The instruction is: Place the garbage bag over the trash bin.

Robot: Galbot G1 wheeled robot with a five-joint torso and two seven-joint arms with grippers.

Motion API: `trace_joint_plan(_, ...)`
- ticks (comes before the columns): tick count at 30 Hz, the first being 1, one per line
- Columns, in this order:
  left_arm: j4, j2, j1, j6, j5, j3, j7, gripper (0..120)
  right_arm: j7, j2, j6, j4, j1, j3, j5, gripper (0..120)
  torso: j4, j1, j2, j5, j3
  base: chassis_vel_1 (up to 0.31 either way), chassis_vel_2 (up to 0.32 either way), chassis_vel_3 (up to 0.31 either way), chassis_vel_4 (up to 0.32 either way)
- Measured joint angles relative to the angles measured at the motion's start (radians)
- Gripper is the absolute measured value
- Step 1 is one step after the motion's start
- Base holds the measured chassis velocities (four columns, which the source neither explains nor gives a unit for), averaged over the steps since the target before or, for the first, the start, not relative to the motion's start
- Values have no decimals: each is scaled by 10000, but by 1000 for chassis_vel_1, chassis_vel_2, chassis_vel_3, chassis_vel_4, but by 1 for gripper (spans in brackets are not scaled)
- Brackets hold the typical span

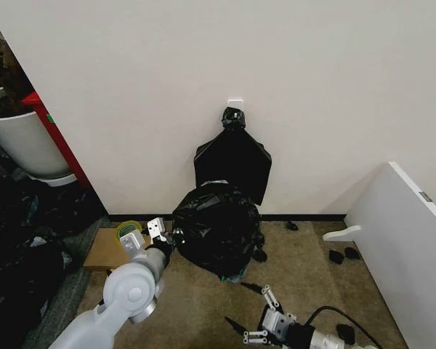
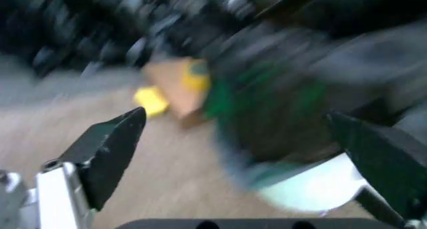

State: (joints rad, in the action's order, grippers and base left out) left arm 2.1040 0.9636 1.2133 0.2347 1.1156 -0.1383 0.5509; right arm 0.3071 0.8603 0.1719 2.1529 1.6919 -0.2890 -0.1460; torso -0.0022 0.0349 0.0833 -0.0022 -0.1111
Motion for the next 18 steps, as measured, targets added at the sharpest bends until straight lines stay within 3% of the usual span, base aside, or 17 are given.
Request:
trace_joint_plan(5,-419,-267,234,-564,-1557,0,-1553,1,-169,-319,-91,1092,294,-1017,-2077,100,0,0,0,-5,0,0,0,0,0)
trace_joint_plan(7,-576,-387,348,-1009,-2267,-1,-2379,1,-191,-604,-747,1942,480,-1677,-3529,100,-2,0,1,-6,0,0,0,0,0)
trace_joint_plan(11,-742,-478,464,-1441,-2809,0,-3241,1,-473,-758,-1375,2328,266,-1938,-4701,100,-3,0,0,-4,0,0,0,0,0)
trace_joint_plan(15,-1532,-680,676,-3148,-3599,-18,-5827,1,-1026,-1051,-2672,2339,-1070,-2226,-7349,100,-2,0,0,-3,0,0,0,0,0)
trace_joint_plan(16,-1532,-680,676,-3148,-3599,-18,-5827,1,-1026,-1051,-2672,2339,-1070,-2226,-7349,100,-2,0,0,-3,0,0,0,0,0)
trace_joint_plan(18,-2028,-790,756,-3997,-3715,-68,-6976,1,-1081,-1235,-3154,2135,-1609,-2250,-8409,100,1,1,0,-2,0,0,0,0,0)
